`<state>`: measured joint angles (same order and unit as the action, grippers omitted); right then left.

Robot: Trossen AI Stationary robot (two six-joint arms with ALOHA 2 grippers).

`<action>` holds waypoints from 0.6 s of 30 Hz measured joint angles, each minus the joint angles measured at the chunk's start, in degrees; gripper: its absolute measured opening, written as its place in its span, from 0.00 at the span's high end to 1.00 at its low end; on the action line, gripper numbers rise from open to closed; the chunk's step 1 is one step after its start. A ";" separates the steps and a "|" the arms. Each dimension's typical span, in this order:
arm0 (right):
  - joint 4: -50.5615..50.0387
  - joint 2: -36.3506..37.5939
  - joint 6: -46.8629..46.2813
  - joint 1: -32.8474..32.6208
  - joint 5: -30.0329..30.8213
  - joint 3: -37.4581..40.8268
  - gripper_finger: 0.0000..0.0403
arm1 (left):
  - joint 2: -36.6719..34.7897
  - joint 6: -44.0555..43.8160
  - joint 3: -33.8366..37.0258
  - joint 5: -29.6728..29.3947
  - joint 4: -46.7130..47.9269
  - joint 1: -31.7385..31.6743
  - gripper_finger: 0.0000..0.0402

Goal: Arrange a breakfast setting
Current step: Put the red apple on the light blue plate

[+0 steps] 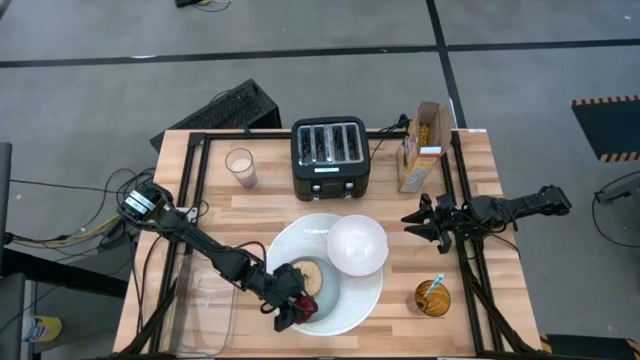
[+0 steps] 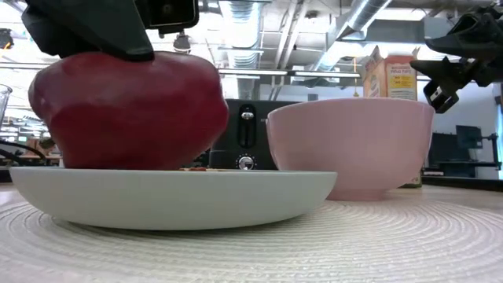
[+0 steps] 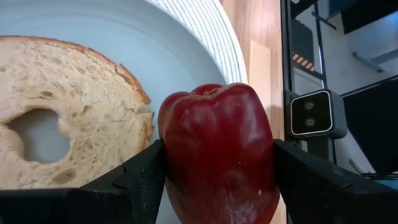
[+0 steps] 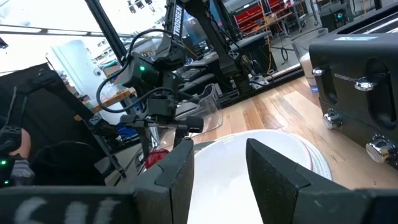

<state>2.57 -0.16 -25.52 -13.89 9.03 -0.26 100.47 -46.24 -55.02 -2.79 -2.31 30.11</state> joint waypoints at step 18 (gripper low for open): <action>0.00 0.00 0.00 0.02 -0.01 0.00 0.58 | 0.00 -3.16 0.00 4.23 0.81 -1.59 0.28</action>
<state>2.57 -0.16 -25.52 -13.87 9.02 -0.26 100.47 -49.40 -55.02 1.45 -1.50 28.52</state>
